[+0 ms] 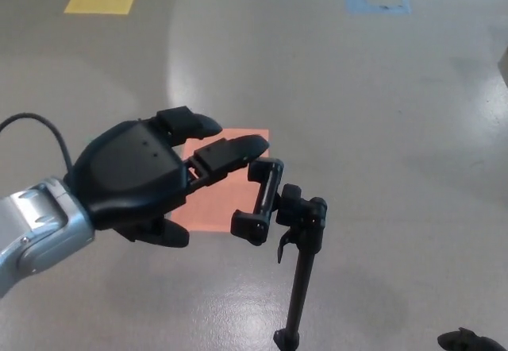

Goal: The robot uses its left hand to grab the top of a phone stand kept on the floor and tilt it upwards to adjust its angle

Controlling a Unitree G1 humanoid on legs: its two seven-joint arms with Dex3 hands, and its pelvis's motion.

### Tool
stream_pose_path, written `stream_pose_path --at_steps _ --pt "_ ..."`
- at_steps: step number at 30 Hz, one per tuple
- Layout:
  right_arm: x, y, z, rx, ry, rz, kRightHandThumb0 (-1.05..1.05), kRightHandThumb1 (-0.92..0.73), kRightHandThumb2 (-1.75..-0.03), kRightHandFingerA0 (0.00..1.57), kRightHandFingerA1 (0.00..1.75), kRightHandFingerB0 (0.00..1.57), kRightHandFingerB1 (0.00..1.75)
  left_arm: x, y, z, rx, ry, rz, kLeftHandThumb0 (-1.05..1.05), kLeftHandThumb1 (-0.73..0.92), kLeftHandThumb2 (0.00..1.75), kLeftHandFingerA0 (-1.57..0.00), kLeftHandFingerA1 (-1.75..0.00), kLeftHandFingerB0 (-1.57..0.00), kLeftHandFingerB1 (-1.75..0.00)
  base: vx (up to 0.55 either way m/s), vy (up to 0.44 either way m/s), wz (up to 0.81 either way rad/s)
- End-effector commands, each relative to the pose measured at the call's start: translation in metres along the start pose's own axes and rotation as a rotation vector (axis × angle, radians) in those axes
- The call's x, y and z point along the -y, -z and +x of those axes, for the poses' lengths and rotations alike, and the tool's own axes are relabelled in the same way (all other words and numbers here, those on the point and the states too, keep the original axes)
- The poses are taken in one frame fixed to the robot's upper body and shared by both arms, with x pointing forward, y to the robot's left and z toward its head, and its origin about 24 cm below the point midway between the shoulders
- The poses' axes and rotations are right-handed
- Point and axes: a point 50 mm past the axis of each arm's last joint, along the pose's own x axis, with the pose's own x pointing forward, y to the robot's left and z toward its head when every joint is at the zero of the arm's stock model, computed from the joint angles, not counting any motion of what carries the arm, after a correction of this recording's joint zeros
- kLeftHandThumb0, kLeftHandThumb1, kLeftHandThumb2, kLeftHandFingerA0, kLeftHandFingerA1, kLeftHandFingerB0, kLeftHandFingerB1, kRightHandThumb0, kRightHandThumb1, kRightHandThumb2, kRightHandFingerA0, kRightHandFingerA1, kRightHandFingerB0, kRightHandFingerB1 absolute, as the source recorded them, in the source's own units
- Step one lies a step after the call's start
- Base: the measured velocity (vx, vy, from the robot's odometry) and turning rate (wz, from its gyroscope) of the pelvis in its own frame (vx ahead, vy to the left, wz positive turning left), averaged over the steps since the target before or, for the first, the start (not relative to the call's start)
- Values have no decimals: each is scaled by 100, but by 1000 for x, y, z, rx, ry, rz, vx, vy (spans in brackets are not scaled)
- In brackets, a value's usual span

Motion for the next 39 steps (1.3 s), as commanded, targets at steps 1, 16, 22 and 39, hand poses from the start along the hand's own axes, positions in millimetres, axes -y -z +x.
stream_pose_path --at_steps 1,16,22,39 --pt "4 4 -1 -17 -6 -9 -28 -67 -112 1 49 0 47 -8 -3 6 13 20 15 -72 46 78 -24 -43 0 -7 0 0 0" --pt "4 5 -1 -25 -12 -23 -28 -67 -112 1 49 0 47 -12 -11 14 24 20 10 -63 41 74 -25 -44 0 -11 0 0 0" --pt "5 4 -1 -24 -13 -18 -46 -80 -64 17 32 14 28 -11 -12 15 23 29 -1 -63 40 74 -27 -44 -1 -13 0 0 0" --pt "4 7 -2 -26 -18 -25 -46 -79 -64 20 33 16 28 -6 -10 12 5 53 -6 -61 41 75 -29 -46 0 -14 0 0 0"
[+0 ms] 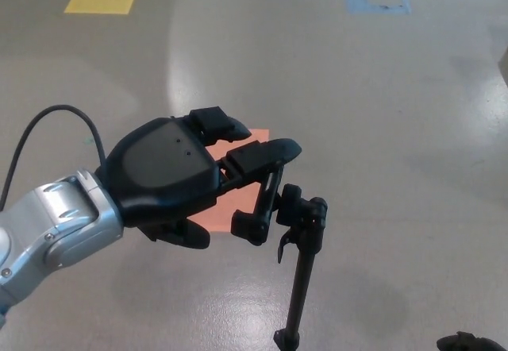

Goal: The robot uses its left hand to grab the top of a phone stand kept on the floor and tilt it upwards to adjust its angle

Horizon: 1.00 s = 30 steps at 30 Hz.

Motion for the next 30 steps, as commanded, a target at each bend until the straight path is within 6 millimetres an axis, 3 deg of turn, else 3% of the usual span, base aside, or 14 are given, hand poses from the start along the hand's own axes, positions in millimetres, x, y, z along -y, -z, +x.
stream_pose_path --at_steps 1,3,4,14,15,16,20,22,23,26,27,28,29,30 --pt "3 6 -2 -19 -2 -12 -46 -79 -64 19 33 16 28 3 6 -4 -37 23 -3 -59 49 55 -35 -33 0 -23 0 0 0" --pt "3 5 -1 -18 -2 -11 -46 -79 -64 19 33 16 28 4 7 -4 -39 20 -4 -59 49 55 -35 -33 0 -23 0 0 0" --pt "3 5 -2 -16 -1 -9 -46 -79 -64 20 33 16 29 4 7 -5 -41 22 -3 -64 42 75 -28 -44 0 -9 0 0 0" --pt "3 5 -1 -16 -3 -13 -44 -78 -64 19 33 16 29 8 8 -7 -58 58 -13 -63 42 76 -29 -47 0 -12 0 0 0" --pt "3 5 -1 -16 -3 -12 -44 -78 -64 19 33 16 29 9 8 -7 -58 60 -16 -63 42 76 -29 -47 0 -12 0 0 0" --pt "3 5 -1 -16 -3 -14 -50 -75 -74 16 36 16 34 9 8 -7 -58 60 -16 -65 43 76 -28 -45 0 -9 0 0 0" --pt "4 5 -1 -12 -5 -21 -49 -75 -74 16 36 16 34 10 9 -7 -61 62 -13 -65 43 76 -28 -45 0 -9 0 0 0" --pt "3 5 -1 -13 -4 -26 -49 -75 -74 16 36 16 34 11 9 -8 -60 63 -18 -65 43 76 -29 -45 0 -10 0 0 0" --pt "3 5 -1 -13 -5 -26 -44 -78 -64 19 33 15 28 11 9 -8 -60 64 -15 -66 44 76 -29 -45 0 -10 0 0 0" --pt "3 5 -1 -14 -5 -24 -49 -74 -74 16 37 16 34 13 9 -8 -57 68 -5 -66 44 76 -29 -45 0 -11 0 0 0" --pt "3 4 -1 -12 -5 -23 -44 -78 -64 20 33 16 29 14 8 -8 -58 70 -7 -61 42 77 -32 -48 0 -15 0 0 0" --pt "3 4 -1 -12 -5 -23 -44 -78 -64 20 33 16 29 14 8 -8 -59 70 -8 -61 42 77 -32 -48 0 -15 0 0 0" --pt "3 4 -1 -13 -6 -24 -45 -78 -64 20 33 16 29 15 8 -8 -59 72 -10 -59 51 56 -35 -34 0 -21 0 0 0" --pt "3 4 -1 -14 -6 -25 -45 -78 -64 20 33 16 29 15 8 -8 -60 73 -12 -59 51 56 -35 -34 0 -21 0 0 0"
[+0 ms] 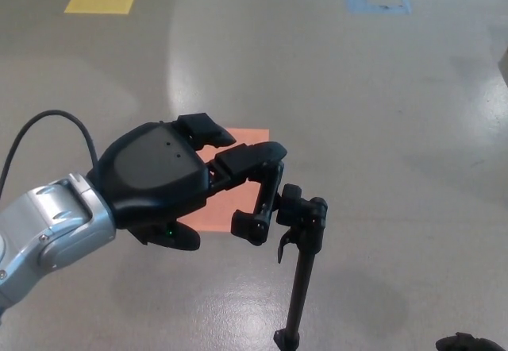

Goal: The robot uses its left hand to grab the top of a phone stand kept on the floor and tilt it upwards to adjust its angle

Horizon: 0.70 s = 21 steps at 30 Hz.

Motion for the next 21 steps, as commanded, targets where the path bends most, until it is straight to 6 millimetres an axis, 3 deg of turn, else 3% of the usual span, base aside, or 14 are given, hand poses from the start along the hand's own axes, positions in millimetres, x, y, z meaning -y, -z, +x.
stream_pose_path --at_steps 1,2,12,13,15,16,19,20,21 --pt "4 5 -1 -15 -1 -13 -45 -78 -64 20 33 16 29 7 2 -4 -24 30 0 -59 51 56 -35 -34 0 -21 0 0 0" --pt "4 5 -1 -15 -1 -11 -44 -78 -64 21 33 16 29 8 2 -4 -27 37 0 -62 42 75 -31 -46 0 -12 0 0 0" --pt "5 3 -1 -16 0 -11 -44 -77 -63 20 33 16 28 12 1 -4 -39 62 -6 -58 40 73 -31 -47 0 -12 0 0 0" --pt "6 3 -1 -16 2 -8 -26 -62 -109 7 51 6 50 14 2 -5 -45 65 -13 -59 40 73 -30 -45 0 -11 0 0 0" --pt "6 3 -1 -16 2 -8 -26 -62 -109 7 51 6 50 14 2 -5 -47 67 -15 -59 40 73 -30 -45 0 -11 0 0 0" --pt "5 3 -1 -16 3 -12 -44 -77 -63 20 33 16 29 15 1 -5 -45 65 -16 -55 48 55 -36 -34 0 -22 0 0 0" --pt "5 3 -1 -11 2 -15 -44 -78 -63 20 33 16 29 19 1 -7 -46 67 -22 -58 45 56 -34 -35 -2 -17 0 0 0" --pt "6 2 -1 -9 4 -14 -26 -61 -109 7 51 6 50 21 1 -8 -50 71 -28 -55 48 55 -35 -33 0 -21 0 0 0" --pt "6 2 -1 -9 4 -14 -26 -61 -109 7 51 6 50 21 1 -8 -51 72 -30 -55 48 55 -35 -33 0 -21 0 0 0"
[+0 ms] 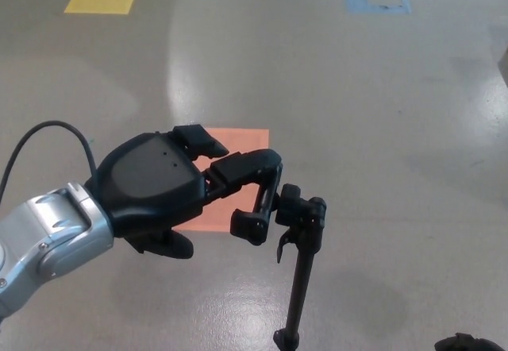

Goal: The robot uses its left hand to grab the top of a phone stand kept on the floor and tilt it upwards to adjust its angle

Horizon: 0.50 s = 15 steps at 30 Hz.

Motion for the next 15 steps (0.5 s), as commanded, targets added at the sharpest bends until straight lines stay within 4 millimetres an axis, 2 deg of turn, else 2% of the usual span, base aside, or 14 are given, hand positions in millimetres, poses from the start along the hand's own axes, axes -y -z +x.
stream_pose_path --at_steps 1,3,4,15 --pt "6 2 -1 -7 10 0 -25 -61 -108 8 51 7 50 14 2 -5 -34 43 -20 -55 49 56 -36 -34 0 -19 0 0 0" --pt "6 3 -1 -9 11 2 -25 -61 -108 8 51 7 50 16 1 -5 -34 45 -22 -55 49 56 -37 -34 0 -20 0 0 0" --pt "6 3 -1 -11 10 0 -26 -61 -109 7 51 6 50 18 1 -6 -34 47 -23 -60 41 74 -31 -46 0 -10 0 0 0" --pt "6 3 -1 -14 9 -2 -26 -61 -109 7 51 6 49 27 5 -14 -46 62 -14 -60 42 76 -30 -46 0 -12 0 0 0"
